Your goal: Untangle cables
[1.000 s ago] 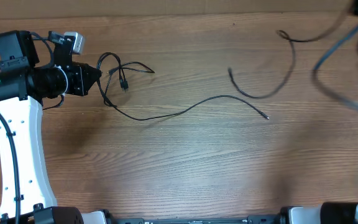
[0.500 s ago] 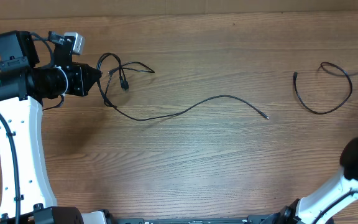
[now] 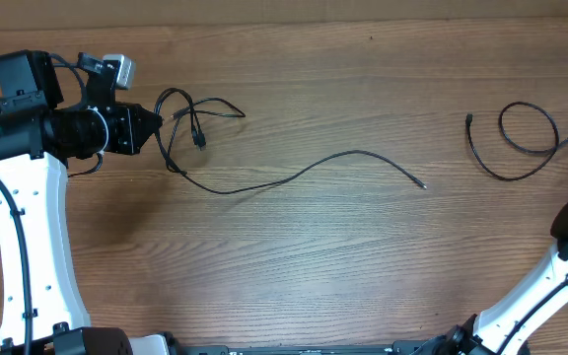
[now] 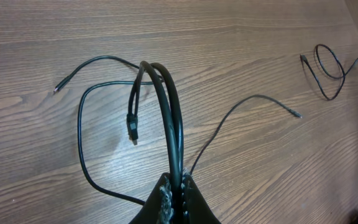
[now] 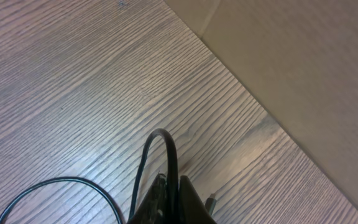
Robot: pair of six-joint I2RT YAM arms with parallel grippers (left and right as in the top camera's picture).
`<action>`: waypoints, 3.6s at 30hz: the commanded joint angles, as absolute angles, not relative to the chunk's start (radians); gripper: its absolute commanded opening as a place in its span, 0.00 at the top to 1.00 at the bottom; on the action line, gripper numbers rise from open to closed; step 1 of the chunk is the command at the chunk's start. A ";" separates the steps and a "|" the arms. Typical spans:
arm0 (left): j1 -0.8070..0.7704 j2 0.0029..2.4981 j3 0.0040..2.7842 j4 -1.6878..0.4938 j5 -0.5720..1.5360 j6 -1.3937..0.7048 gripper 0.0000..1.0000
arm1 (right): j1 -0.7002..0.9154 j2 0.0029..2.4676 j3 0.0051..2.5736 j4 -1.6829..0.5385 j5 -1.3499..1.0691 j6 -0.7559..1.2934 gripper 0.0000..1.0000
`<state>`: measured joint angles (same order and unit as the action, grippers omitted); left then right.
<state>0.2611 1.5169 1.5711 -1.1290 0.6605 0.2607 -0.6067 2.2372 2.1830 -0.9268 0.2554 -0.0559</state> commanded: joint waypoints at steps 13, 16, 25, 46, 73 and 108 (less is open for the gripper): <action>0.254 1.517 1.571 -1.100 0.665 0.254 0.96 | -0.635 2.239 2.045 -0.915 0.223 -0.049 0.96; 0.254 1.517 1.571 -1.098 0.665 0.254 0.96 | -0.635 2.238 2.045 -0.910 0.223 -0.048 0.35; 0.254 1.517 1.571 -1.094 0.662 0.255 0.96 | -0.619 2.140 2.103 -0.936 0.076 0.053 0.00; 0.254 1.517 1.571 -1.062 0.661 0.258 0.96 | -0.316 2.077 1.932 -1.197 0.142 0.373 0.00; 0.254 1.517 1.571 -1.065 0.644 0.258 0.96 | -0.157 1.593 1.194 -1.079 0.206 0.604 0.00; 0.254 1.517 1.571 -1.042 0.646 0.258 0.95 | -0.389 1.911 1.004 -0.349 0.010 0.330 0.00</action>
